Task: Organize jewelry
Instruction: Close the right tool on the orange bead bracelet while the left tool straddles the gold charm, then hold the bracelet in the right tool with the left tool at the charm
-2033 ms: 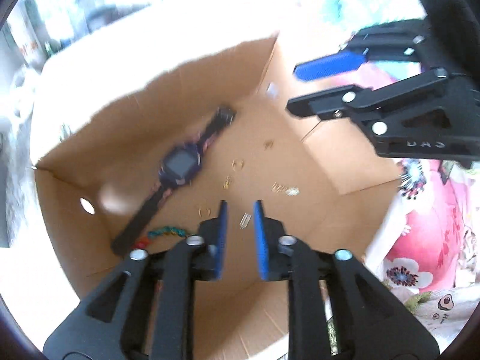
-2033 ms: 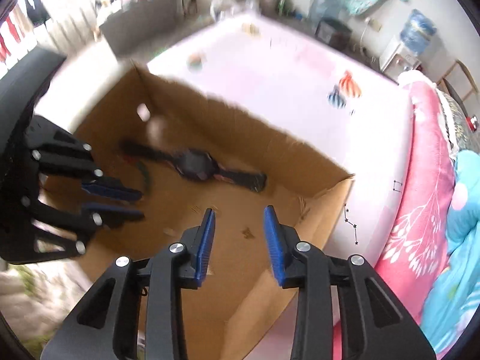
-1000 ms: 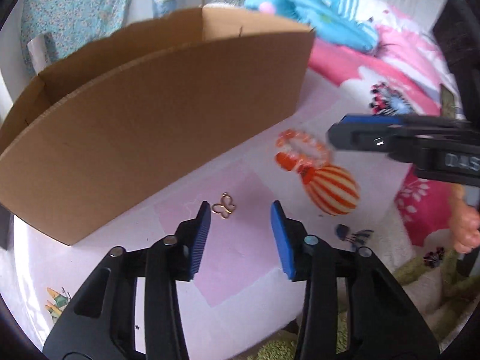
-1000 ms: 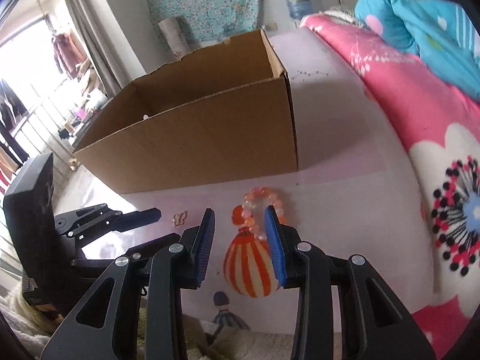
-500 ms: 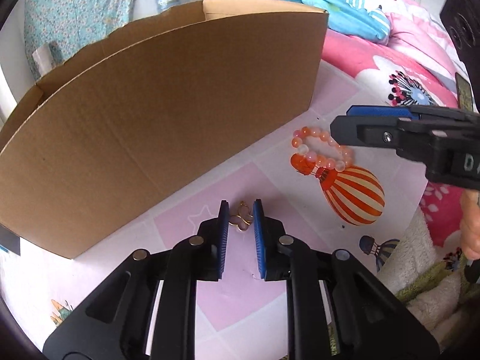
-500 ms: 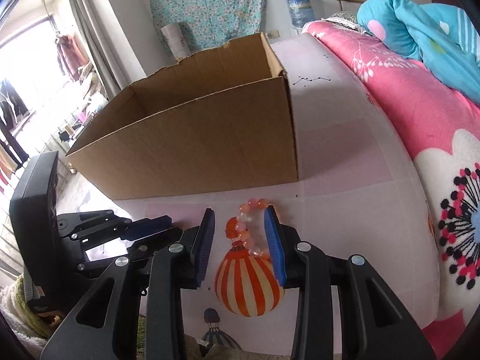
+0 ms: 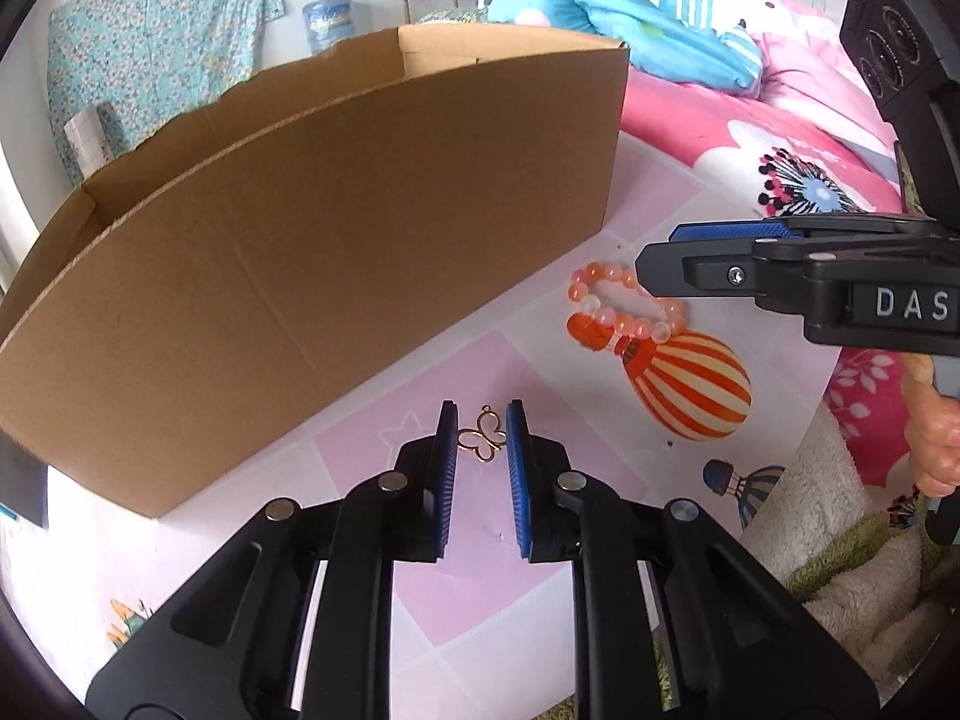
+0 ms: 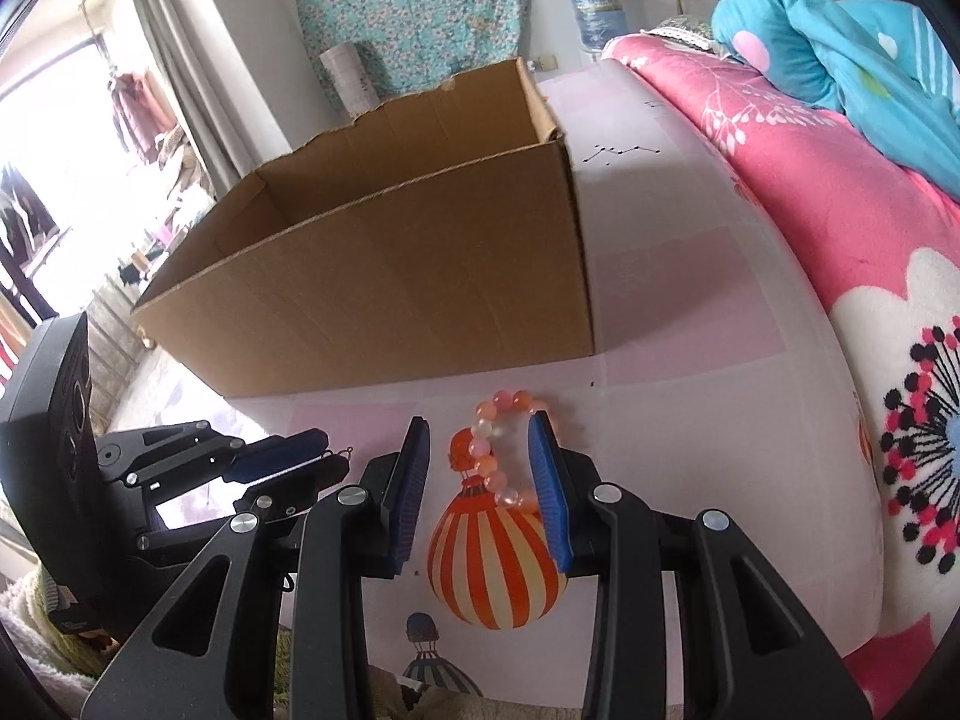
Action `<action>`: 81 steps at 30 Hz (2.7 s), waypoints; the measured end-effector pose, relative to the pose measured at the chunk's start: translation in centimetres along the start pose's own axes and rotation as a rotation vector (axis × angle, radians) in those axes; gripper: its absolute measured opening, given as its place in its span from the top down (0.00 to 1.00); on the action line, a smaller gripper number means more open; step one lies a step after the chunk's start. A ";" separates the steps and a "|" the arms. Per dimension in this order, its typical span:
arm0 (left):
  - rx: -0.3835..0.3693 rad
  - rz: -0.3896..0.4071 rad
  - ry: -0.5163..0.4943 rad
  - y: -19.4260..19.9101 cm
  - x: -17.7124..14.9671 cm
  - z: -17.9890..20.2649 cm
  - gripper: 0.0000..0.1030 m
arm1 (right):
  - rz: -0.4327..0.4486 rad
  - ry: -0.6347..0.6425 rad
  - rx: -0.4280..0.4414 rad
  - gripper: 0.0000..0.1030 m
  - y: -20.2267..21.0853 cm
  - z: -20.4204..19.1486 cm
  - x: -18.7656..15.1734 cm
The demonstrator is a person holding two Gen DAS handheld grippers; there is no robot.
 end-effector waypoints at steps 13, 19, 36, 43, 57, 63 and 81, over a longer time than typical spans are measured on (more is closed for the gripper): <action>0.019 -0.037 0.085 -0.4 -0.9 -2.0 0.85 | -0.128 0.088 -0.065 0.78 -2.7 -0.6 -0.6; 0.024 -0.054 0.103 -0.5 -1.0 -2.3 0.85 | -0.176 0.128 -0.114 0.79 -3.9 -0.3 -1.0; 0.007 -0.081 0.138 -0.6 -1.1 -2.5 0.85 | -0.202 0.146 -0.135 0.90 -4.0 -1.0 -1.5; -0.006 -0.094 0.167 -0.6 -1.1 -2.8 0.85 | -0.191 0.107 -0.137 0.90 -3.9 -0.9 -1.5; 0.000 -0.106 0.171 -0.6 -1.0 -2.8 0.85 | -0.190 0.089 -0.129 0.90 -3.9 -0.2 -1.3; -0.001 -0.108 0.169 -0.6 -1.0 -2.9 0.85 | -0.189 0.086 -0.126 0.90 -4.0 0.0 -1.2; -0.006 -0.112 0.181 -0.7 -1.1 -2.9 0.85 | -0.191 0.086 -0.125 0.90 -3.9 0.1 -1.0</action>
Point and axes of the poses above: each gripper's, at about its wrist camera, not at the fingertips, and y roughly against the way its jaws point, z to its right, x to its top, the point moved 8 cm from there along -y, roughly the way its jaws point, and after that the axes turned 6 degrees about x, right-handed, at the moved point
